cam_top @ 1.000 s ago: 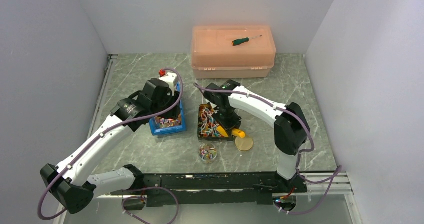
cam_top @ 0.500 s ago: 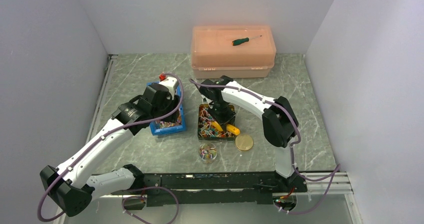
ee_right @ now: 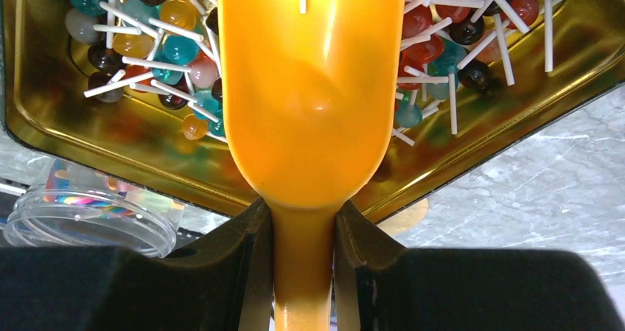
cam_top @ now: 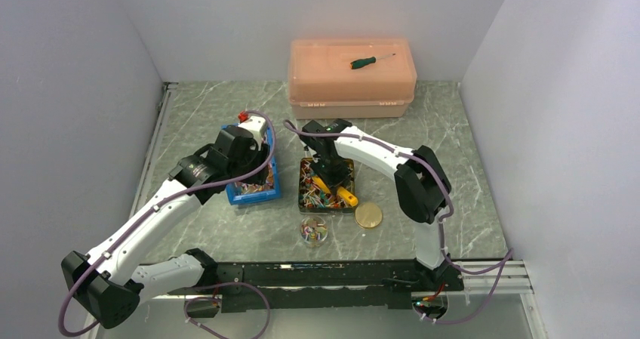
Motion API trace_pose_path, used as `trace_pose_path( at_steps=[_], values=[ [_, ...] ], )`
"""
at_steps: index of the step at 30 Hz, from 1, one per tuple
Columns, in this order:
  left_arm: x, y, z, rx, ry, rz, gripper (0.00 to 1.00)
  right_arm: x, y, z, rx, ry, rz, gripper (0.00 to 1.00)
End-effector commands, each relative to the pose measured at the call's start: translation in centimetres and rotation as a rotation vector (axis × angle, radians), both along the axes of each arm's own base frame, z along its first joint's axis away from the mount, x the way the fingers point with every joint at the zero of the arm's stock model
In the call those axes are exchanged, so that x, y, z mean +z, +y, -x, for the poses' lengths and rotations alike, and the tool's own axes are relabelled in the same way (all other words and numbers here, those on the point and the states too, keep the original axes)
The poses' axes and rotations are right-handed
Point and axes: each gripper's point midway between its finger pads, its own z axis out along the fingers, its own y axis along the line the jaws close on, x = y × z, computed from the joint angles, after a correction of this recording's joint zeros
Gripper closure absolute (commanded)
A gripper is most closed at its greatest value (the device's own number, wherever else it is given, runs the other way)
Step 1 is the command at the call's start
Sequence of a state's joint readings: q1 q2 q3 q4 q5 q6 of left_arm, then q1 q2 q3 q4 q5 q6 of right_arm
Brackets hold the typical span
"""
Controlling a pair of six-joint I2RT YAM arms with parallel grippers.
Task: Pack the candies
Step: Scoop the fake candies from the storage box.
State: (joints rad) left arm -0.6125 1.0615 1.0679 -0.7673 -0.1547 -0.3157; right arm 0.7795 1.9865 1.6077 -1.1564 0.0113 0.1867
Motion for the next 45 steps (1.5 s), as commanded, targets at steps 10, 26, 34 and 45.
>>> trace_pose_path(
  at_steps=[10, 26, 34, 45],
  values=[
    [0.1, 0.3, -1.1, 0.022, -0.015, 0.017, 0.48, 1.3, 1.4, -2.3, 0.000, -0.238, -0.142, 1.00],
    [-0.6, 0.4, -1.5, 0.033, 0.001, 0.010, 0.49, 0.5, 2.8, -2.2, 0.038, -0.360, -0.216, 1.00],
    [-1.0, 0.6, -1.9, 0.044, 0.014, 0.006, 0.49, 2.1, 2.7, -1.6, 0.060, -0.427, -0.253, 1.00],
    [-1.5, 1.2, -2.5, 0.073, 0.030, -0.003, 0.50, 2.7, 1.5, 0.5, 0.074, -0.452, -0.231, 1.00]
  ],
)
